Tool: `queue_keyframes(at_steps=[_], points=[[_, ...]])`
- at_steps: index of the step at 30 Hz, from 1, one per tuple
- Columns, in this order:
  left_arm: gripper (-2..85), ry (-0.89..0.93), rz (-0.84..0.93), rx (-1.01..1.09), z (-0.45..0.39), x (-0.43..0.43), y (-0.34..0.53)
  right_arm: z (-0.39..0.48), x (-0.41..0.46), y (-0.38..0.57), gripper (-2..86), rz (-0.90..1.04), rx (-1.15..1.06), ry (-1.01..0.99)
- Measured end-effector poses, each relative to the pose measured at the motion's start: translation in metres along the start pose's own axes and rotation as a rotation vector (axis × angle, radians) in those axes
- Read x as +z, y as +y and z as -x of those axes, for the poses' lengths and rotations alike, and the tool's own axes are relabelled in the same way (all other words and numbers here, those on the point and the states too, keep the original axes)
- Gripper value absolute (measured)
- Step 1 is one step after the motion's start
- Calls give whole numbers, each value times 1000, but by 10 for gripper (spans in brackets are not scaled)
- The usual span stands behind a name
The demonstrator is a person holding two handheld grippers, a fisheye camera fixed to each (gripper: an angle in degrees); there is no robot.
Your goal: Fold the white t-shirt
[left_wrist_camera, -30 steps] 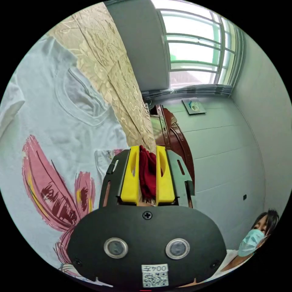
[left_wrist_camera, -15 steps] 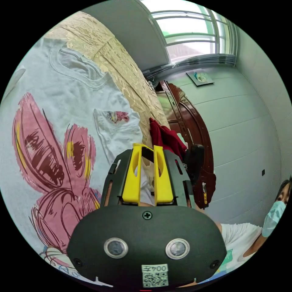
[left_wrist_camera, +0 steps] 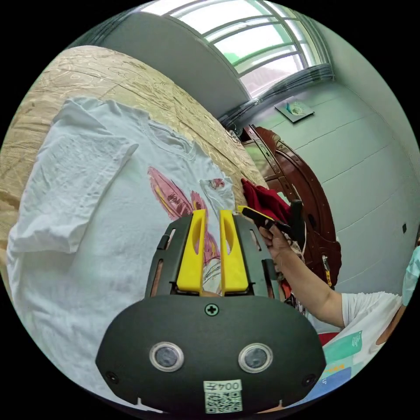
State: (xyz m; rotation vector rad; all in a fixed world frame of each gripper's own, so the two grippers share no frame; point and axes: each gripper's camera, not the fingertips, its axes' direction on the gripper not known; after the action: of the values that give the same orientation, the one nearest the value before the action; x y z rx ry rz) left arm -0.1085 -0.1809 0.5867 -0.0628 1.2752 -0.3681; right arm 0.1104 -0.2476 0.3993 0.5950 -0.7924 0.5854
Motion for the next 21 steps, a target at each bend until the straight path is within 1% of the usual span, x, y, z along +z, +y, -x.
queue_keyframes(at_steps=[1, 3, 5, 6, 7, 8, 10, 12, 13, 16, 18, 19, 21], points=[[50, -26, -4, 2, 2, -7, 5, -1, 0, -12, 42, -6, -6, 59], [45, -126, -57, 3, 8, -31, 24, -5, 10, -35, 45, 35, 0, 62], [42, -173, -124, 10, 9, -48, 35, 0, 27, -60, 45, 82, -18, 48], [39, -164, -162, 29, 6, -58, 38, 1, 33, -64, 45, 101, -27, 53], [39, -157, -175, 39, 4, -62, 38, -3, 51, -68, 42, 185, -23, 94], [38, -162, -186, 57, 0, -70, 36, -15, 57, -69, 38, 206, 10, 77], [38, -202, -209, 71, -2, -83, 31, -31, 43, -71, 30, 189, 108, 7], [39, -234, -253, 46, 10, -102, 18, -26, 20, -66, 46, 134, 87, 13], [41, -231, -254, 43, 14, -104, 14, -16, 6, -58, 48, 114, 41, 11], [50, -267, -146, -19, 42, -96, -7, 13, -17, -29, 58, 126, -74, -1], [47, -377, -80, -127, 70, -93, -13, 24, -18, -11, 67, 169, -146, 46], [44, -401, -63, -153, 77, -94, -12, 24, -12, -1, 73, 218, -180, 102], [36, -314, -88, -235, 95, -110, -5, 13, -20, 7, 72, 179, -163, 83]])
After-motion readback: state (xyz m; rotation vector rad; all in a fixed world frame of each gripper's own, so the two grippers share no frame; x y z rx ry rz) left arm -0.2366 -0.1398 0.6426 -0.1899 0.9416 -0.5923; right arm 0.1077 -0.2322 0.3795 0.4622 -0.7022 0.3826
